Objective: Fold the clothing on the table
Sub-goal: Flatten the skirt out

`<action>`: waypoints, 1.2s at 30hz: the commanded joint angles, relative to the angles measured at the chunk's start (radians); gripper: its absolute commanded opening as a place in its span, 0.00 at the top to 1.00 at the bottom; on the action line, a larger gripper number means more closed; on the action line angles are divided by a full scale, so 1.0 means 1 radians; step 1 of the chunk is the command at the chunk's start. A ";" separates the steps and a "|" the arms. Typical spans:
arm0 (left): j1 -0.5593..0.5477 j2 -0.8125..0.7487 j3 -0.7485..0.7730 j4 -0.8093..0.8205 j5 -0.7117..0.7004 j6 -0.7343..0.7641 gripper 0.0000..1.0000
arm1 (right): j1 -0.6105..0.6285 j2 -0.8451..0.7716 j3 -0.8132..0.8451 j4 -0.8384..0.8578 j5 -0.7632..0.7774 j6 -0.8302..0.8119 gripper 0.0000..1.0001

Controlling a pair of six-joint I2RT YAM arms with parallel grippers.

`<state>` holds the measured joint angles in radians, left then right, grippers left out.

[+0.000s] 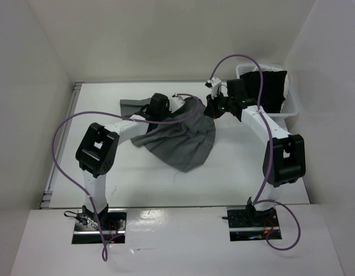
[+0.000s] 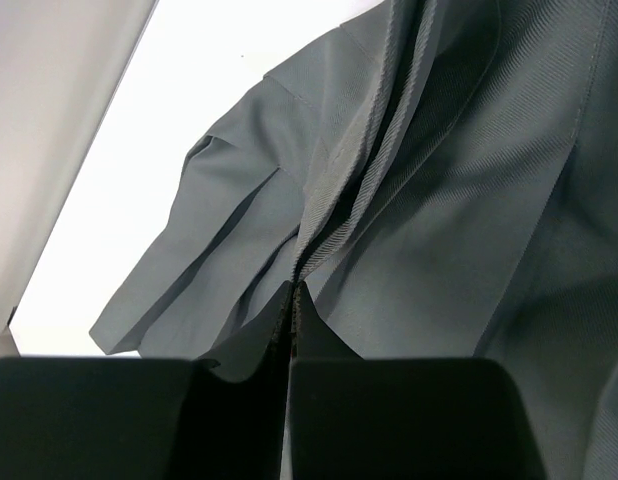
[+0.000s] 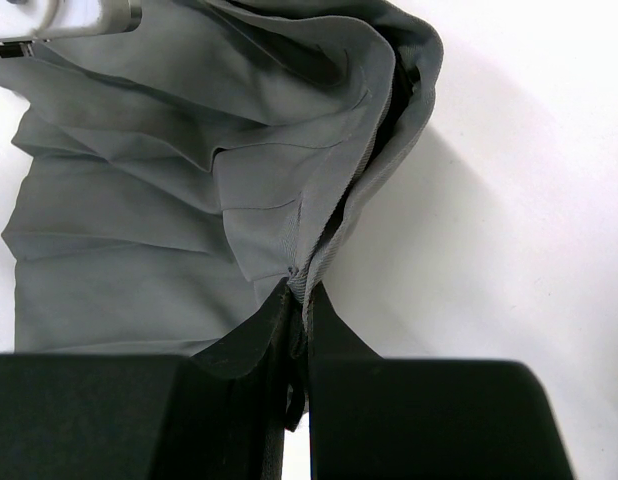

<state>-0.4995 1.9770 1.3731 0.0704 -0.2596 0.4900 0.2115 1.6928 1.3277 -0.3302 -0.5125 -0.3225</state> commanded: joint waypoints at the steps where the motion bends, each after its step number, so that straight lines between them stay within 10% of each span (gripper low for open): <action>1: 0.006 -0.026 0.038 0.009 0.025 -0.028 1.00 | 0.006 0.001 0.036 0.000 -0.017 0.000 0.95; 22: 0.072 -0.161 0.020 0.003 -0.027 -0.086 1.00 | 0.016 0.001 0.074 -0.029 -0.044 0.010 0.93; 36: 0.018 -0.455 -0.163 -0.179 -0.036 -0.156 1.00 | 0.365 -0.107 0.071 -0.152 0.164 -0.045 0.93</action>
<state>-0.4580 1.6279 1.2419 -0.0563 -0.2893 0.3798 0.5186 1.6768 1.3926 -0.4541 -0.4034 -0.3378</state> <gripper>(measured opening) 0.003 0.079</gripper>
